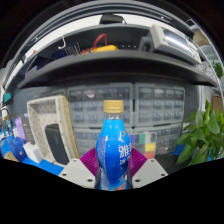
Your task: Pour water
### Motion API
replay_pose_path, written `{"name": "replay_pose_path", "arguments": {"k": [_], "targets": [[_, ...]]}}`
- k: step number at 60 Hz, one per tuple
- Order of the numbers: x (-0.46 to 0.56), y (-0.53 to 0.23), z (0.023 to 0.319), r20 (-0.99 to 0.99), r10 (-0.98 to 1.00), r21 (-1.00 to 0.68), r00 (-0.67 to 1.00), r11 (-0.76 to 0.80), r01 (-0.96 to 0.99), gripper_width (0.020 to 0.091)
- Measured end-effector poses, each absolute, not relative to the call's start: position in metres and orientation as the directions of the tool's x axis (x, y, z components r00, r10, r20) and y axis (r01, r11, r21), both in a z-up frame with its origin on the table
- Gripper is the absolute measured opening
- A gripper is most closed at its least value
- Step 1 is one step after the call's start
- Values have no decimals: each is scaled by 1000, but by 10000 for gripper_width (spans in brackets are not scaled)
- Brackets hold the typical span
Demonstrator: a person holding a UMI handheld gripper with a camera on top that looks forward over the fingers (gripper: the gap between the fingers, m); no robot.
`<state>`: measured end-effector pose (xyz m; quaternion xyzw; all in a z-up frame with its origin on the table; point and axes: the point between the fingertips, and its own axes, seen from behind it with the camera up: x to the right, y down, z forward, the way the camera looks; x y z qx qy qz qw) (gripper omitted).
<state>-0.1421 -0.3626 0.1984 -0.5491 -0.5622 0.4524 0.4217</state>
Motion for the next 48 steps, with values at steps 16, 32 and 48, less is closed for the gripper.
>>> {"name": "replay_pose_path", "arguments": {"k": [16,32,48], "targets": [[-142,-307,110,16,999,-950,30,5,311,367],[-137,-306,86,26,999,-966,20,20,258,412],[-122,-293,76,65,991,-949,116,25,315,696]]}}
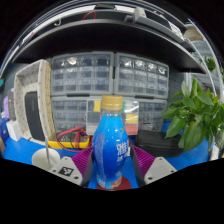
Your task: Pour water
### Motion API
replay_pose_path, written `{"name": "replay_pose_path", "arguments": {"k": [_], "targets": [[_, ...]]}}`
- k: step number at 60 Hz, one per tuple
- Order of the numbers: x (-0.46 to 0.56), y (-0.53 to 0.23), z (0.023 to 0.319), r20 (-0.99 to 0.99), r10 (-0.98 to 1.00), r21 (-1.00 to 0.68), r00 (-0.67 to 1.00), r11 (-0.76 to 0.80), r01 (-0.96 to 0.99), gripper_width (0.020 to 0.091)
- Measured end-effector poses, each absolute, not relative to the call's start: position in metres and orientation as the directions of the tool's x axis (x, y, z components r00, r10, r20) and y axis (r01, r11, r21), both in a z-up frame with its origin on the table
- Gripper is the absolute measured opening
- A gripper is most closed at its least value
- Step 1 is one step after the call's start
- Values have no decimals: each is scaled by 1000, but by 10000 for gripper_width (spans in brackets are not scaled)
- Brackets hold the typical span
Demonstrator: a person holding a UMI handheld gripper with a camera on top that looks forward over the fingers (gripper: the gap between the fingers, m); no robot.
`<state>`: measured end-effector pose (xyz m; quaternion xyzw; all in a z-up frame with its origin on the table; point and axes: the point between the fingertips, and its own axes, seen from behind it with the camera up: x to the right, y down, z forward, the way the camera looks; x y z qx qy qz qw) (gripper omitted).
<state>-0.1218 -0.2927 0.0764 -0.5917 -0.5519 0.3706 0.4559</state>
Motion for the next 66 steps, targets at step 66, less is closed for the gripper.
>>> {"name": "replay_pose_path", "arguments": {"k": [66], "targets": [[113,-488,207,12,1000,-923,12,6,384,760]]}}
